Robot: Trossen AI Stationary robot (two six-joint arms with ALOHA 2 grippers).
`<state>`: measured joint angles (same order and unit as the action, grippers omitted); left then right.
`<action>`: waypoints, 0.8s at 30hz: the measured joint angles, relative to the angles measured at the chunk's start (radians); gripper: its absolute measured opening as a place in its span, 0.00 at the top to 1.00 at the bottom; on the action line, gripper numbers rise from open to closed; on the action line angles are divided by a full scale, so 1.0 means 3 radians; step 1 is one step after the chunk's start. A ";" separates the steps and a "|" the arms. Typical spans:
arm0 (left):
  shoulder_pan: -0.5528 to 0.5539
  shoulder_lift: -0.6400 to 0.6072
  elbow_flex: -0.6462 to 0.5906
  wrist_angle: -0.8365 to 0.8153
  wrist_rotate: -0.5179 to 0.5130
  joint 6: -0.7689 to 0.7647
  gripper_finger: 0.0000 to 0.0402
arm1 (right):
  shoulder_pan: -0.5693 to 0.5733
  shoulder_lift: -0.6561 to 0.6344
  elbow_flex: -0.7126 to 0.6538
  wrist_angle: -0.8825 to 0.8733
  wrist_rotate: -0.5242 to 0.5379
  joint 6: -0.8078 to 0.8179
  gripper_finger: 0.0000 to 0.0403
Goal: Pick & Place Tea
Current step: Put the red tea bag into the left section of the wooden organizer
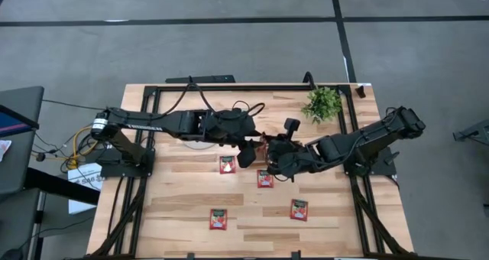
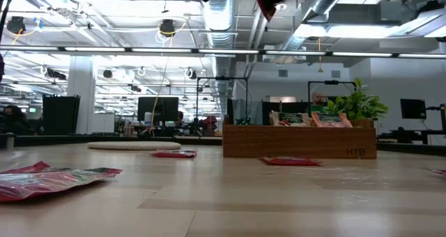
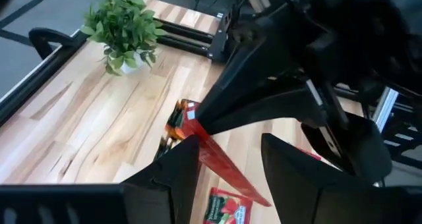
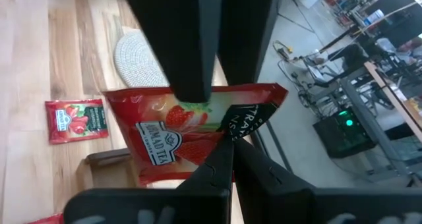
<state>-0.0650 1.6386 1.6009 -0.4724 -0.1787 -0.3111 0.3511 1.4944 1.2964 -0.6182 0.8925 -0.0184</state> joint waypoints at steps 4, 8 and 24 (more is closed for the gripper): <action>0.0017 0.0001 -0.0001 0.0019 -0.0117 0.0001 0.61 | 0.0001 -0.0001 0.0000 0.0024 0.0001 -0.0028 1.00; 0.0077 0.0001 -0.0001 0.0031 -0.0160 -0.0055 0.61 | 0.0001 -0.0001 0.0000 0.0063 -0.0001 -0.0032 1.00; 0.0160 0.0091 -0.0003 -0.0004 -0.0127 -0.0228 0.61 | -0.0001 -0.0001 0.0000 0.0109 -0.0009 -0.0054 1.00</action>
<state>-0.0170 1.6660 1.6001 -0.4735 -0.2168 -0.3794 0.3508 1.4940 1.2964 -0.5855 0.8898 -0.0345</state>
